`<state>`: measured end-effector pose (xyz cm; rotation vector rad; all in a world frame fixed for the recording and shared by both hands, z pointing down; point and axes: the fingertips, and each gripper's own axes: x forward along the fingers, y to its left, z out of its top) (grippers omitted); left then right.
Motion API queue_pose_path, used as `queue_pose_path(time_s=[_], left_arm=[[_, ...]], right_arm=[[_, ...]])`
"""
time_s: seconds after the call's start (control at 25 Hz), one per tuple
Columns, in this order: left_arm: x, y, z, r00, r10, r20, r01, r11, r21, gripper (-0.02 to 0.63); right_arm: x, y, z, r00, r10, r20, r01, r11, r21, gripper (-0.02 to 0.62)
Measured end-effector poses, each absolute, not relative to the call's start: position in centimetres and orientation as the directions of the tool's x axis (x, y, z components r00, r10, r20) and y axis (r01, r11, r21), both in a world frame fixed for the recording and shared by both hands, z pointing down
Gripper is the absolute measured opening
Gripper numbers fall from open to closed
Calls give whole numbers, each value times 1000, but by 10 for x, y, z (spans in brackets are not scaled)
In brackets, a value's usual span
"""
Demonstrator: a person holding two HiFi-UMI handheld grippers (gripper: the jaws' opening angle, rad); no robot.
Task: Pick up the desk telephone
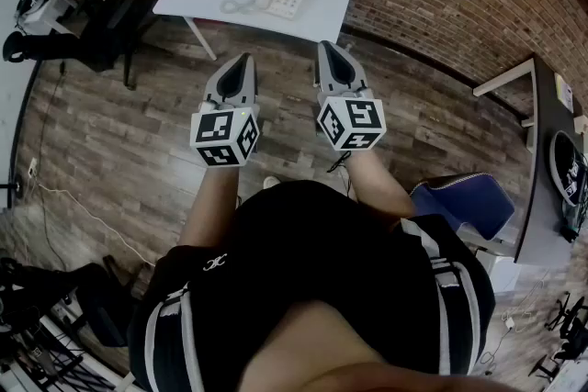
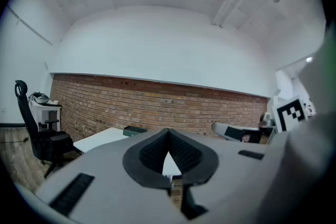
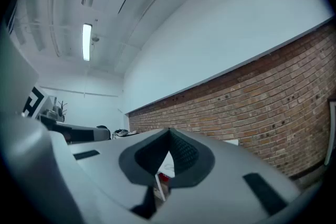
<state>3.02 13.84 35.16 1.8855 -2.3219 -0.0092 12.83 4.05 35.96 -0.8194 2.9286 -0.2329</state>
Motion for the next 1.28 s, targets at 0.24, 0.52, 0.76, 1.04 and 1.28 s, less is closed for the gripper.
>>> queue_pose_path(time_s=[0.24, 0.52, 0.76, 1.04, 1.28], left_arm=[[28, 144, 351, -188, -976, 106, -976, 198, 90, 2], [23, 143, 353, -169, -980, 108, -976, 182, 123, 2], [-1, 148, 355, -164, -981, 104, -976, 176, 127, 2], [-29, 155, 357, -146, -984, 97, -980, 157, 119, 2], [-45, 167, 355, -119, -989, 85, -985, 129, 119, 2]], right_arm=[[128, 48, 359, -844, -533, -61, -515, 836, -187, -2], [124, 50, 355, -842, -534, -70, -515, 837, -188, -2], [100, 56, 360, -840, -539, -58, -521, 832, -190, -2], [72, 63, 360, -826, -562, -49, -547, 819, -172, -2], [59, 73, 360, -807, -588, -50, -571, 799, -188, -2]])
